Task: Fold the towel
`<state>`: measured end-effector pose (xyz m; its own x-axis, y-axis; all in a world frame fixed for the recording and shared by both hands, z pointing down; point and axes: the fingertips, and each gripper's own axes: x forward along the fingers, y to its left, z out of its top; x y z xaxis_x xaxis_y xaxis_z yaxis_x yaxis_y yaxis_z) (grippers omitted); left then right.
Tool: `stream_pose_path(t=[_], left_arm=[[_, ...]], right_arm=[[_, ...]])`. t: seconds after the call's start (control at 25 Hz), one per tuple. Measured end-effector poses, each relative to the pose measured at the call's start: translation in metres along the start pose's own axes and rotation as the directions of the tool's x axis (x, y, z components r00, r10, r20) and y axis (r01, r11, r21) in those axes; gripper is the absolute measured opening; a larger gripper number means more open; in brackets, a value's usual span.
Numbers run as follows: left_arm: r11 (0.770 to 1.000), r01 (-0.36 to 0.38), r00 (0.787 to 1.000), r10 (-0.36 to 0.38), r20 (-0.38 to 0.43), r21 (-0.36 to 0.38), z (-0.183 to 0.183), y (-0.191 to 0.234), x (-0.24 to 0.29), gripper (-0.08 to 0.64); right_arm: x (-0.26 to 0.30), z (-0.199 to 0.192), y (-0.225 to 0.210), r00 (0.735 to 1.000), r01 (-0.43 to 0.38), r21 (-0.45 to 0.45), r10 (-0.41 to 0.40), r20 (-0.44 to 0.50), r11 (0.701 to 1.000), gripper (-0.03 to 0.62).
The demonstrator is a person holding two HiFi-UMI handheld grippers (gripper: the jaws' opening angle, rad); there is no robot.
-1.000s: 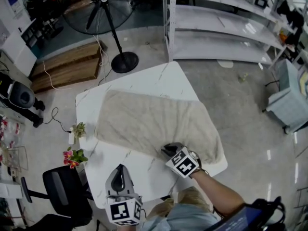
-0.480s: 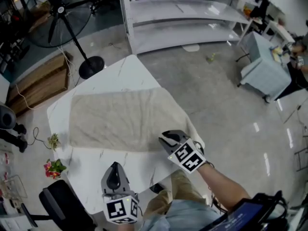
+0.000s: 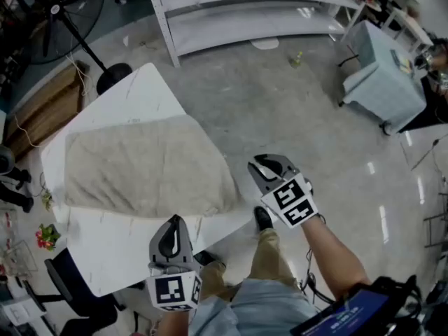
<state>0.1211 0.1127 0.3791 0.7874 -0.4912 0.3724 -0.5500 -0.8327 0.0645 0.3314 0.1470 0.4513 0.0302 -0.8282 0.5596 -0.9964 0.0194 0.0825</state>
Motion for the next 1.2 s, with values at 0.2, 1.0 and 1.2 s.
stream_pose_path(t=[0.2, 1.0, 1.2], left_arm=[[1.0, 0.008, 0.997, -0.006, -0.083, 0.026, -0.032, -0.07, 0.044, 0.011], [0.988, -0.114, 0.932, 0.141, -0.335, 0.1, -0.114, -0.108, 0.09, 0.164], [0.992, -0.118, 0.919, 0.125, -0.375, 0.042, -0.118, -0.1, 0.09, 0.137]], right_arm=[[0.023, -0.025, -0.024, 0.987, -0.16, -0.103, 0.16, -0.008, 0.982, 0.072], [0.061, -0.077, -0.014, 0.871, -0.491, -0.203, 0.477, -0.113, 0.847, 0.061], [0.055, -0.084, -0.008, 0.855, -0.518, -0.197, 0.503, -0.125, 0.832, 0.061]])
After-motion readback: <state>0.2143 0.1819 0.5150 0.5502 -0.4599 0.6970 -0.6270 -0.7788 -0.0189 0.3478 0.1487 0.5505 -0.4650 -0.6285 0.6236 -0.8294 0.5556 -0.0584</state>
